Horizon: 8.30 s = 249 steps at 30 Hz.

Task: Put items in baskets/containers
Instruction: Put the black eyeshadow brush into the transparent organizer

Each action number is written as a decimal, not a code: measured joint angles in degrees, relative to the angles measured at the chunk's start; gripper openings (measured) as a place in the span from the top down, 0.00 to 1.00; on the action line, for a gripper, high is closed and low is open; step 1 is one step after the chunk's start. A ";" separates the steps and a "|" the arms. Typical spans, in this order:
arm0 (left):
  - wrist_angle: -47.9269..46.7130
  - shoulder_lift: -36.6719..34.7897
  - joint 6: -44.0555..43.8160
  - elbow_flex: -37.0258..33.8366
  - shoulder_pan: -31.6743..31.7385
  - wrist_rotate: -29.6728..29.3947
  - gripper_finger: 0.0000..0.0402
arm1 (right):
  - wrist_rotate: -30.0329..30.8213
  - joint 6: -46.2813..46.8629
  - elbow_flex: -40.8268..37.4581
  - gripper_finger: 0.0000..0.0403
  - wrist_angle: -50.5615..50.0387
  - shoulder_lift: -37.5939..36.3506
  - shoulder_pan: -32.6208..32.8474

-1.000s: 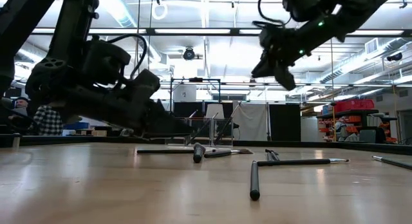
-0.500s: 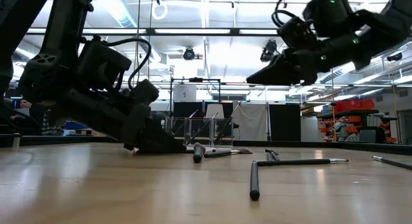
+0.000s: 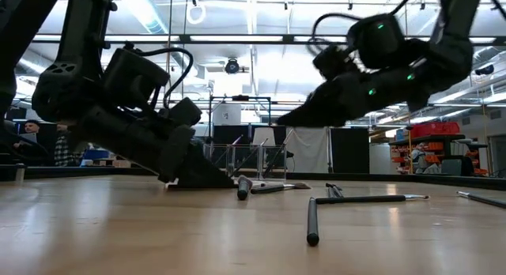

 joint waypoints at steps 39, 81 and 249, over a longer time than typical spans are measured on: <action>16.58 2.27 1.15 -0.25 0.84 9.01 0.95 | -9.22 -5.19 10.15 0.59 -10.79 11.06 -4.28; 20.37 2.03 4.27 1.50 0.42 12.19 0.96 | -14.91 -6.83 10.15 0.66 -16.00 5.97 -4.11; -11.21 -16.15 15.25 10.38 31.10 8.26 0.94 | 20.57 -5.42 25.56 0.68 -75.45 -18.38 3.10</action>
